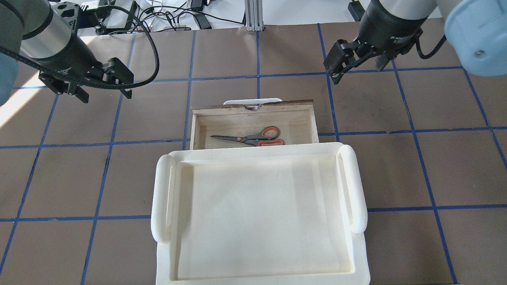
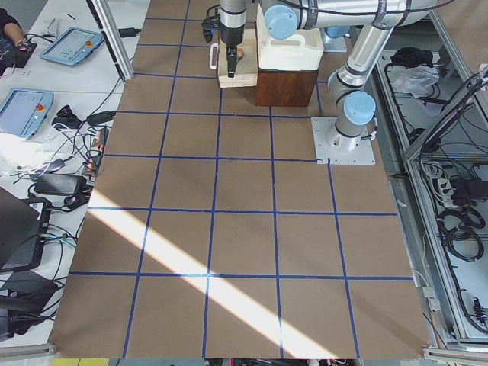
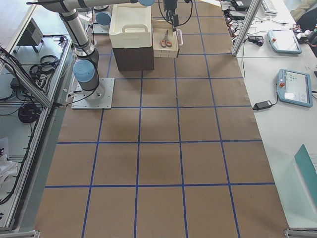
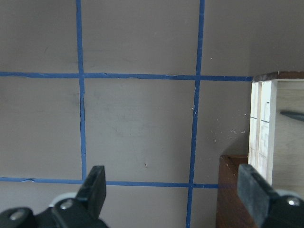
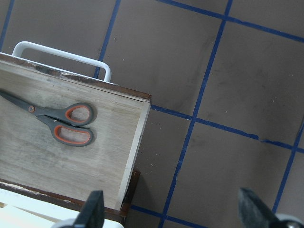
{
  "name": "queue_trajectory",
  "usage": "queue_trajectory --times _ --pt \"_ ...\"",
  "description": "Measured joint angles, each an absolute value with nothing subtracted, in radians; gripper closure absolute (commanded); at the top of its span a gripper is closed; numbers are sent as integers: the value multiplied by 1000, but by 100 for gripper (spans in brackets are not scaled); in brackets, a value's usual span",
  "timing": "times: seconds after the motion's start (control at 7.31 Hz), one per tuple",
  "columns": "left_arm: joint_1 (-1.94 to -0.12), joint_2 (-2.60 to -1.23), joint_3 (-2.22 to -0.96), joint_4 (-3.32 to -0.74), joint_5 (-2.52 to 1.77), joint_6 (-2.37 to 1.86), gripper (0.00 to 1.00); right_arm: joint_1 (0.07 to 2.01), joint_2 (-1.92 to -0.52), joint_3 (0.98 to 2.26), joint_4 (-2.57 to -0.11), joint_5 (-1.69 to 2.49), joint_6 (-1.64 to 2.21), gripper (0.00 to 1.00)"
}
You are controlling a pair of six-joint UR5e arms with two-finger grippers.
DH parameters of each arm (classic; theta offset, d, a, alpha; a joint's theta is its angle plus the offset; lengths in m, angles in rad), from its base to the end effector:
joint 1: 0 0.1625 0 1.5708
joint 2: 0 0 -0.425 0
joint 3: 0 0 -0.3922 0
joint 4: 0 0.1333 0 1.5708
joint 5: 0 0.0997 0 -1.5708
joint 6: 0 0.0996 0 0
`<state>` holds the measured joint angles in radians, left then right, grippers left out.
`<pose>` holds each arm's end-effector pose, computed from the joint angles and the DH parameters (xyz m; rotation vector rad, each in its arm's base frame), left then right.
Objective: Put scissors in drawer and close it
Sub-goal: 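Open the right gripper and raise it away from the drawer, then move the left gripper over the drawer's white handle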
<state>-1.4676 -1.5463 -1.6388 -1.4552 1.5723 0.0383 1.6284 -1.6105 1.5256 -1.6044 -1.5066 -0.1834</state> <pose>-0.0822 -0.4992 0.4782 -0.1017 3.1313 -0.1125 0.1674 -0.4758 0.5335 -0.3760 3.0563 -0.1885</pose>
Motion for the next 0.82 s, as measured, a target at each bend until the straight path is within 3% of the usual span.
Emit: queue_trajectory --times 0.82 --pt "-1646 -1806 -1524 -1292 1581 -132 0 1502 -1643 1530 -1538 -1533 -113 0"
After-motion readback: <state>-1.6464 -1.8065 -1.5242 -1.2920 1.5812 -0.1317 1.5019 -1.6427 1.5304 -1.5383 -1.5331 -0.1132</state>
